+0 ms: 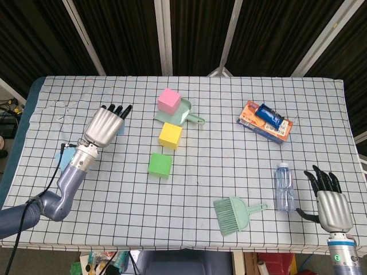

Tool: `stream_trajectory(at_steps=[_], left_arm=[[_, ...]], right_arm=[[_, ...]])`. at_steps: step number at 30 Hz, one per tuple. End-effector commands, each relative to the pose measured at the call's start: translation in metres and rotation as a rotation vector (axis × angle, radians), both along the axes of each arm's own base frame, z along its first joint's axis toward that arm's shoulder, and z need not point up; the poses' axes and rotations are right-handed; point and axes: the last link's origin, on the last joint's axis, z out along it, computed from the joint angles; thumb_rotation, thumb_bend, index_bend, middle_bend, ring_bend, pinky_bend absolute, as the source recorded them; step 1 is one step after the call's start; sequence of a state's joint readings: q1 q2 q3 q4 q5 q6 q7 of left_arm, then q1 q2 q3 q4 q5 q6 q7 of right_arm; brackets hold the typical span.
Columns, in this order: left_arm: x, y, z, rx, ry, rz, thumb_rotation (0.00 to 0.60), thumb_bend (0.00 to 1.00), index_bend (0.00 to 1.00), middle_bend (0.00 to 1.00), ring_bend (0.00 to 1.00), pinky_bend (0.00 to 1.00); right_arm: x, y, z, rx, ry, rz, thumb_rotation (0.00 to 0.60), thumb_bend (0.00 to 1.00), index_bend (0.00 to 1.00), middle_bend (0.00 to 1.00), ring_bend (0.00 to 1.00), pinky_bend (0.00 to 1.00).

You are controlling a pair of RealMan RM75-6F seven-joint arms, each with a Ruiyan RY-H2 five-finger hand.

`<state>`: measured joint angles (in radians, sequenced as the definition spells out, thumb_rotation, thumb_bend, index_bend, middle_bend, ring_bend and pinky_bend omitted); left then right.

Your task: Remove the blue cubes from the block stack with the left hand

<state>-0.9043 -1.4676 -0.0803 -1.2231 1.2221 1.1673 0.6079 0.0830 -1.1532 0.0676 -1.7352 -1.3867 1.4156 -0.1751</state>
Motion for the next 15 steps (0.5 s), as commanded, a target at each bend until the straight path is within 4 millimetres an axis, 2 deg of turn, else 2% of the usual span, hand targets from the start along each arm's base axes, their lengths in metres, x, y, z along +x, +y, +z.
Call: stream_trajectory(at_steps=[1, 4, 6, 9, 11, 15], left_arm=[[-0.011, 0.012, -0.025, -0.025, -0.036, 0.041, 0.600, 0.29, 0.18, 0.41, 0.45, 0.65], [-0.015, 0.020, -0.038, -0.026, -0.058, 0.082, 0.600, 0.19, 0.15, 0.34, 0.36, 0.58], [-0.015, 0.022, -0.043, -0.024, -0.060, 0.093, 0.600, 0.10, 0.10, 0.23, 0.24, 0.46], [-0.013, 0.024, -0.047, -0.027, -0.070, 0.115, 0.600, 0.06, 0.03, 0.09, 0.06, 0.31], [-0.009, 0.024, -0.049, -0.042, -0.098, 0.131, 0.600, 0.06, 0.01, 0.04, 0.02, 0.28], [0.002, 0.017, -0.048, -0.115, -0.180, 0.171, 0.600, 0.06, 0.00, 0.02, 0.01, 0.28]], right_arm=[[0.000, -0.001, -0.001, -0.003, 0.002, -0.003, 0.600, 0.12, 0.16, 0.03, 0.10, 0.00], [-0.001, -0.001, 0.000, -0.006, -0.001, -0.005, 0.600, 0.12, 0.16, 0.03, 0.10, 0.00], [-0.001, -0.001, 0.000, -0.007, 0.001, -0.006, 0.600, 0.12, 0.16, 0.03, 0.10, 0.00], [-0.001, -0.002, 0.000, -0.004, 0.000, -0.007, 0.600, 0.12, 0.16, 0.03, 0.10, 0.00], [-0.002, -0.002, 0.000, -0.002, 0.001, -0.008, 0.600, 0.12, 0.16, 0.03, 0.10, 0.00], [-0.002, -0.002, 0.001, -0.001, -0.001, -0.010, 0.600, 0.12, 0.16, 0.03, 0.10, 0.00]])
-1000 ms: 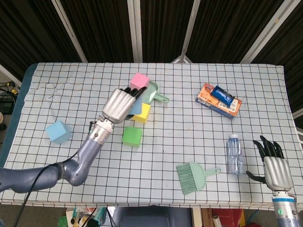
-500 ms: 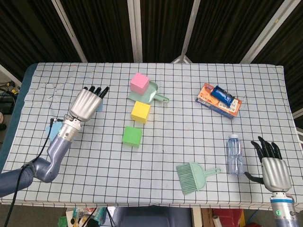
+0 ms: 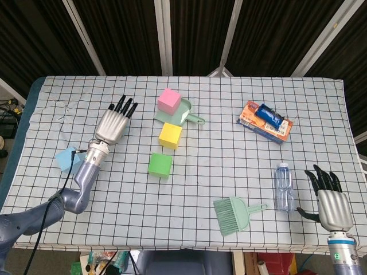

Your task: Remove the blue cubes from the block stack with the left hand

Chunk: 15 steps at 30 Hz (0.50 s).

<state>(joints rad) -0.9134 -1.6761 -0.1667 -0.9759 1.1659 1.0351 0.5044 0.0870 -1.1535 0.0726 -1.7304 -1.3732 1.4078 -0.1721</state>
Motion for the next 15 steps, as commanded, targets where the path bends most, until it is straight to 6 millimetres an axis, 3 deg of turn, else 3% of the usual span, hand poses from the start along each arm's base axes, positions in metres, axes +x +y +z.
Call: stream_trajectory(at_steps=[1, 6, 9, 12, 15], left_arm=[[0.013, -0.007, 0.002, -0.070, -0.086, 0.037, 0.600, 0.06, 0.00, 0.02, 0.01, 0.28], [0.029, -0.030, 0.024, -0.107, -0.199, 0.028, 0.600, 0.06, 0.00, 0.03, 0.02, 0.27], [0.026, -0.070, 0.057, -0.060, -0.236, -0.018, 0.600, 0.06, 0.00, 0.04, 0.02, 0.25], [-0.002, -0.124, 0.095, 0.090, -0.243, -0.056, 0.600, 0.06, 0.00, 0.04, 0.02, 0.25], [-0.040, -0.161, 0.121, 0.234, -0.225, -0.036, 0.600, 0.06, 0.01, 0.04, 0.02, 0.24]], right_arm=[[0.000, 0.000, 0.000, -0.001, -0.001, 0.000, 0.600, 0.12, 0.16, 0.03, 0.10, 0.00], [0.001, 0.000, 0.001, 0.001, -0.005, 0.006, 0.600, 0.12, 0.16, 0.03, 0.10, 0.00], [0.001, 0.000, 0.002, -0.002, -0.007, 0.009, 0.600, 0.12, 0.16, 0.03, 0.10, 0.00], [0.001, 0.000, 0.003, -0.016, 0.022, 0.012, 0.600, 0.12, 0.16, 0.03, 0.10, 0.00], [0.002, 0.002, 0.002, -0.007, 0.019, 0.017, 0.600, 0.12, 0.16, 0.03, 0.10, 0.00]])
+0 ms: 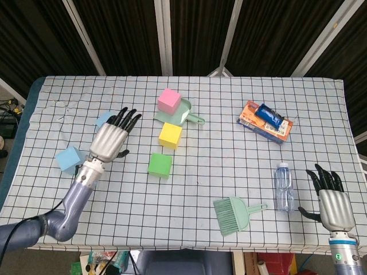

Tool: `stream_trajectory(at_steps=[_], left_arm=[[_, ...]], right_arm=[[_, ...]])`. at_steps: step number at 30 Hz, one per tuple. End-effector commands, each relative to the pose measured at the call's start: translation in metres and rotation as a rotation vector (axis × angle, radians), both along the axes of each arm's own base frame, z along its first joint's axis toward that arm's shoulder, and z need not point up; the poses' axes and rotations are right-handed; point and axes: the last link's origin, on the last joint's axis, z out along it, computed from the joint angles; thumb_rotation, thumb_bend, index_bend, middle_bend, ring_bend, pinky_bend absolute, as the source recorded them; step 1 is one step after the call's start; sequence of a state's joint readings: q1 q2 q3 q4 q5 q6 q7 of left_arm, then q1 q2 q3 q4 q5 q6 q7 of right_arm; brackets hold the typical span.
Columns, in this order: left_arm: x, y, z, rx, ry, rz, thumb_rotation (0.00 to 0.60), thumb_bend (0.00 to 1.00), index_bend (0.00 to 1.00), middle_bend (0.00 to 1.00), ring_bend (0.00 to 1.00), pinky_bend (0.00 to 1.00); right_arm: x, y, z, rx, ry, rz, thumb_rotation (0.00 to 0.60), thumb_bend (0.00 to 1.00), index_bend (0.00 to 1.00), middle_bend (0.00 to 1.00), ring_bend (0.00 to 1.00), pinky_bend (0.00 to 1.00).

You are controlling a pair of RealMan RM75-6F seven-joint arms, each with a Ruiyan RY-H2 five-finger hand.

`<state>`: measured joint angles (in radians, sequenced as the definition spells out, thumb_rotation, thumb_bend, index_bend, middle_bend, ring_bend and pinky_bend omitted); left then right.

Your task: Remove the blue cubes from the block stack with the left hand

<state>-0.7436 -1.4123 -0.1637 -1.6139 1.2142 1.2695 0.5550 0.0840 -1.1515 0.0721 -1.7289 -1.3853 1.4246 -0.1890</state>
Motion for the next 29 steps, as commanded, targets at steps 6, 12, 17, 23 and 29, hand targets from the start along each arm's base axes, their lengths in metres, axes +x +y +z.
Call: stream_trajectory(at_steps=[6, 12, 17, 23, 29], left_arm=[[-0.128, -0.119, 0.117, 0.318, -0.097, 0.139, 0.600, 0.06, 0.02, 0.04, 0.02, 0.22], [-0.171, -0.169, 0.152, 0.427, -0.111, 0.224, 0.600, 0.07, 0.03, 0.04, 0.02, 0.22], [-0.189, -0.202, 0.158, 0.470, -0.042, 0.410, 0.600, 0.07, 0.03, 0.04, 0.02, 0.22], [-0.188, -0.208, 0.151, 0.442, -0.067, 0.458, 0.600, 0.07, 0.02, 0.04, 0.02, 0.21], [-0.189, -0.202, 0.147, 0.433, -0.088, 0.439, 0.600, 0.07, 0.02, 0.04, 0.02, 0.21]], right_arm=[[0.008, 0.007, -0.001, 0.015, -0.014, 0.040, 0.600, 0.12, 0.16, 0.03, 0.10, 0.00], [0.013, 0.012, -0.002, 0.031, -0.029, 0.059, 0.600, 0.12, 0.16, 0.03, 0.10, 0.00], [0.016, 0.013, 0.000, 0.033, -0.019, 0.084, 0.600, 0.12, 0.16, 0.03, 0.08, 0.00], [0.017, 0.013, 0.006, -0.044, 0.003, 0.137, 0.600, 0.12, 0.16, 0.03, 0.07, 0.00], [0.018, 0.015, 0.013, -0.092, -0.015, 0.180, 0.600, 0.12, 0.16, 0.03, 0.07, 0.00]])
